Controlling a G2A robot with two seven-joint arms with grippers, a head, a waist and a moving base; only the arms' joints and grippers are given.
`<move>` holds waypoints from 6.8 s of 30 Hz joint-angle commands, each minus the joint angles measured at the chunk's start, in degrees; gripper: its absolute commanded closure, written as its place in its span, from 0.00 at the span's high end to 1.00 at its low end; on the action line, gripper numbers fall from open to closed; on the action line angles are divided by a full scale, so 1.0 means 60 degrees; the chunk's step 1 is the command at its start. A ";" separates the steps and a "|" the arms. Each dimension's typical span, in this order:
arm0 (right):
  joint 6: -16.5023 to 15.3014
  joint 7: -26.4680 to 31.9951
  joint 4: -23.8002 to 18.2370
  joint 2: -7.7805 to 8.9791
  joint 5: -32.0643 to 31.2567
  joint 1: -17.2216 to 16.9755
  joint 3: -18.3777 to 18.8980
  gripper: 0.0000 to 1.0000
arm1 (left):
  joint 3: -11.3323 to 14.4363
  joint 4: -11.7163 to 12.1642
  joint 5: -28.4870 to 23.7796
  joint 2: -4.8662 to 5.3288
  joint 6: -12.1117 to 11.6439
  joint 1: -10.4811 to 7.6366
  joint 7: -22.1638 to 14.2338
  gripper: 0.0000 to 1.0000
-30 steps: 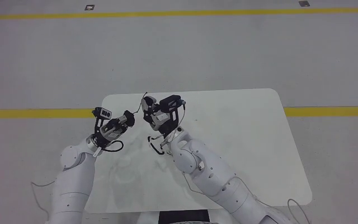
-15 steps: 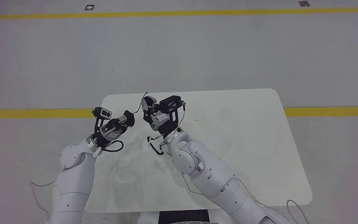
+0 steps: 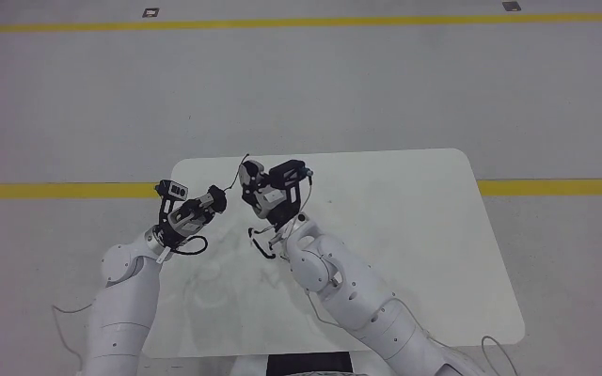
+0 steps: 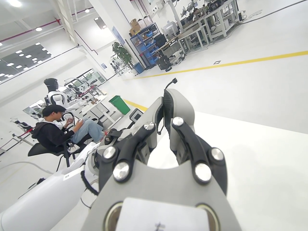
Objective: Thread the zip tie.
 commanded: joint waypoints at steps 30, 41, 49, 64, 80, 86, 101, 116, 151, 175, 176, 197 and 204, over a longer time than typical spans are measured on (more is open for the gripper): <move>-0.0218 0.0331 -0.0169 -0.0085 -0.0190 -0.0142 0.0201 0.00 | 0.0000 0.0000 0.0000 0.0000 0.0000 0.0000 0.0000 0.00; -0.0222 0.0301 -0.0168 -0.0128 -0.0253 -0.0181 0.0203 0.00 | 0.0000 0.0000 0.0000 0.0000 0.0000 0.0000 0.0000 0.00; -0.0253 0.0326 -0.0216 -0.0139 -0.0339 -0.0233 0.0236 0.00 | 0.0000 0.0000 0.0000 0.0000 0.0000 0.0000 0.0000 0.00; -0.0257 0.0203 -0.0140 -0.0194 -0.0434 -0.0229 0.0247 0.00 | 0.0000 0.0000 0.0000 0.0000 0.0000 0.0000 0.0000 0.00; -0.0243 0.0244 0.0024 -0.0256 -0.0442 -0.0206 0.0257 0.00 | 0.0000 0.0000 0.0000 0.0000 0.0000 0.0000 0.0000 0.00; -0.0280 0.0198 0.0059 -0.0286 -0.0410 -0.0178 0.0254 0.00 | 0.0000 0.0000 0.0000 0.0000 0.0000 0.0000 0.0000 0.00; 0.0363 0.0475 0.0049 -0.0380 -0.0393 -0.0173 0.0242 0.00 | 0.0000 0.0000 0.0000 0.0000 0.0000 0.0000 0.0000 0.00; 0.0831 0.0710 -0.0213 -0.0426 -0.0473 -0.0341 0.0312 0.00 | 0.0000 0.0000 0.0000 0.0000 0.0000 0.0000 0.0000 0.00; 0.0097 0.0596 -0.0265 -0.0515 -0.0245 -0.0465 0.0215 0.00 | 0.0000 0.0000 0.0000 0.0000 0.0000 0.0000 0.0000 0.00; -0.0207 0.0881 0.0037 -0.0582 0.0264 -0.0390 0.0224 0.00 | 0.0000 0.0000 0.0000 0.0000 0.0000 0.0000 0.0000 0.00; -0.0207 0.0934 0.0079 -0.0585 0.0284 -0.0393 0.0210 0.00 | 0.0000 0.0000 0.0000 0.0000 0.0000 0.0000 0.0000 0.00; -0.0122 0.1093 0.0311 -0.0626 0.0417 -0.0402 0.0182 0.00 | 0.0000 0.0000 0.0000 0.0000 0.0000 0.0000 0.0000 0.00; -0.0048 0.1182 0.0324 -0.0624 0.0373 -0.0372 0.0230 0.00 | 0.0000 0.0000 0.0000 0.0000 0.0000 0.0000 0.0000 0.00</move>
